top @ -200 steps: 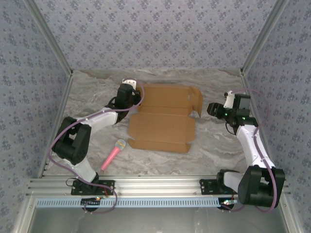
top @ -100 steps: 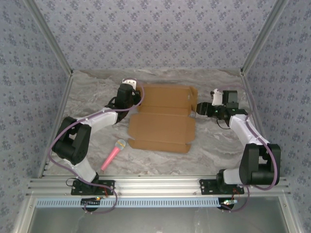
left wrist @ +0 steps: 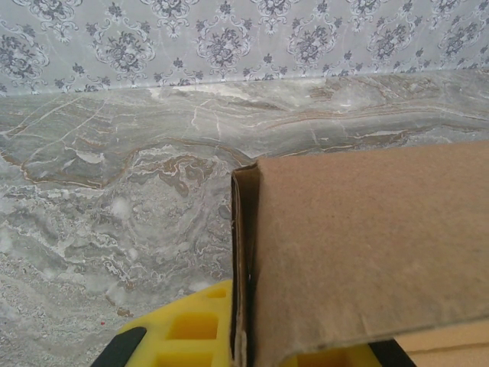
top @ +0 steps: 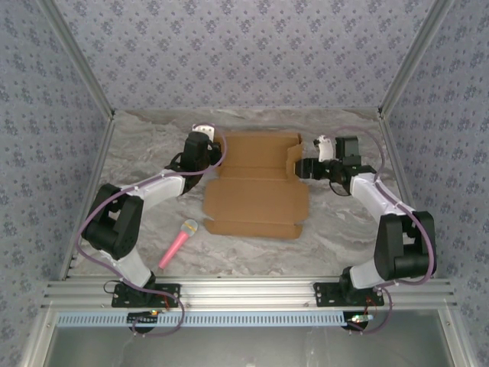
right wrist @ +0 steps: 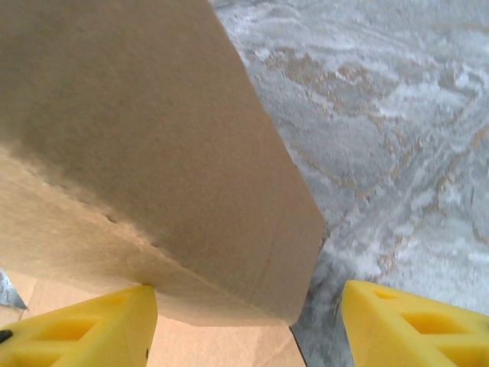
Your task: Fold the paper box
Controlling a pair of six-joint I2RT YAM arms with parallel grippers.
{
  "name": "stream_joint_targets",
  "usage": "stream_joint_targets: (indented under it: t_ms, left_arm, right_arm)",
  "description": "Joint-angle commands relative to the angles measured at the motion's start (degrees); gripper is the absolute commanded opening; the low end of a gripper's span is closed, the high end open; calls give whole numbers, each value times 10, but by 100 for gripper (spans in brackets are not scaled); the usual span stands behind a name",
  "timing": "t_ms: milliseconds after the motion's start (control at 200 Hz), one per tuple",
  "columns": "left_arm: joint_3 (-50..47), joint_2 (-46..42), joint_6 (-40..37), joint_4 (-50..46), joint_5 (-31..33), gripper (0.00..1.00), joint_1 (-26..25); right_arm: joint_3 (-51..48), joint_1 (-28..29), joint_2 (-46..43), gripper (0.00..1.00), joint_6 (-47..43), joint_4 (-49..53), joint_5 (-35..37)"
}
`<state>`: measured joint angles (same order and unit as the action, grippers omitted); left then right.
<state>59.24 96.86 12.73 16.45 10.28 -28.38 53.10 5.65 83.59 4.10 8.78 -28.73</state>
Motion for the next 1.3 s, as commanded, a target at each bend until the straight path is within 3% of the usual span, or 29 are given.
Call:
stream_joint_targets:
  t_ms: [0,275,625,874,1039,1299]
  left_arm:
    - [19,-11,4,9,-11,0,-1]
    - [17,-14,0,8,-15,0,0]
    - [20,-7,5,7,-25,0,-2]
    - [18,-2,12,9,-29,0,-6]
    - [14,-1,18,9,-31,0,-11]
    - [5,1,27,11,-26,0,-18]
  right_arm:
    - [22,10,13,66,-49,-43,3]
    - [20,30,22,58,-105,-116,54]
    - [13,85,41,37,-111,-187,204]
    - [-3,142,50,20,-55,-220,385]
    - [8,173,72,17,11,-194,522]
    - [14,198,100,11,104,-176,636]
